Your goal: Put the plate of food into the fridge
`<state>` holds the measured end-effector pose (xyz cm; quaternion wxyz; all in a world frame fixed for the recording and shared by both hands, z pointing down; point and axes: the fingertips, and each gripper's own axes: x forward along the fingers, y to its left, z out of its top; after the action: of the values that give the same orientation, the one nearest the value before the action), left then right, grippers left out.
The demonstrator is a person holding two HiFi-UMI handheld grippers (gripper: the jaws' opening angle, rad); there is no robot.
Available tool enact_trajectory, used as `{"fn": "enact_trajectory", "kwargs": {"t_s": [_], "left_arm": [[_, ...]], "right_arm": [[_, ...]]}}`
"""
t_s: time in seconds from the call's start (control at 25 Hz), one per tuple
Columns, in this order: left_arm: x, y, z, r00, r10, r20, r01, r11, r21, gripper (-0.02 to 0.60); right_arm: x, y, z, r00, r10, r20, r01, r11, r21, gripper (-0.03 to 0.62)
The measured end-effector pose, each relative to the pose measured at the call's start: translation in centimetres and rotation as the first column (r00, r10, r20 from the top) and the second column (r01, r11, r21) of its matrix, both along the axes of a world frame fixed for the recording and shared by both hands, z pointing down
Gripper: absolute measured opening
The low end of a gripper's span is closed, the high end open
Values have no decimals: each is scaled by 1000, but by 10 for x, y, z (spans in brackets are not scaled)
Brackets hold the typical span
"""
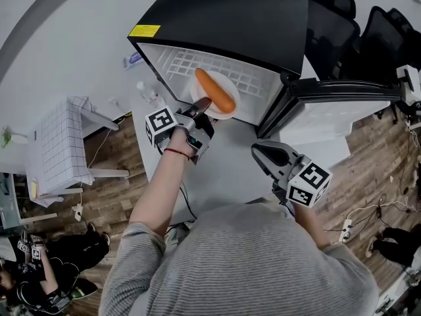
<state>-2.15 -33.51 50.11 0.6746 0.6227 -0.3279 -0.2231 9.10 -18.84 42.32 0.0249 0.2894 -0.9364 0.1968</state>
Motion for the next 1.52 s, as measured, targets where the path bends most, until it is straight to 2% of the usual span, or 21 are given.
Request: {"fn": "enact_trajectory", "kwargs": {"t_s": [0.56, 1.52], "left_arm": [[-1, -34, 19, 998, -39, 54, 42, 998, -55, 37], [12, -70, 28, 988, -130, 82, 137, 987, -85, 36]], "right_arm": [[-1, -7, 5, 1000, 3, -7, -4, 1000, -17, 12], [6, -8, 6, 1000, 7, 14, -7, 1000, -28, 12]]}}
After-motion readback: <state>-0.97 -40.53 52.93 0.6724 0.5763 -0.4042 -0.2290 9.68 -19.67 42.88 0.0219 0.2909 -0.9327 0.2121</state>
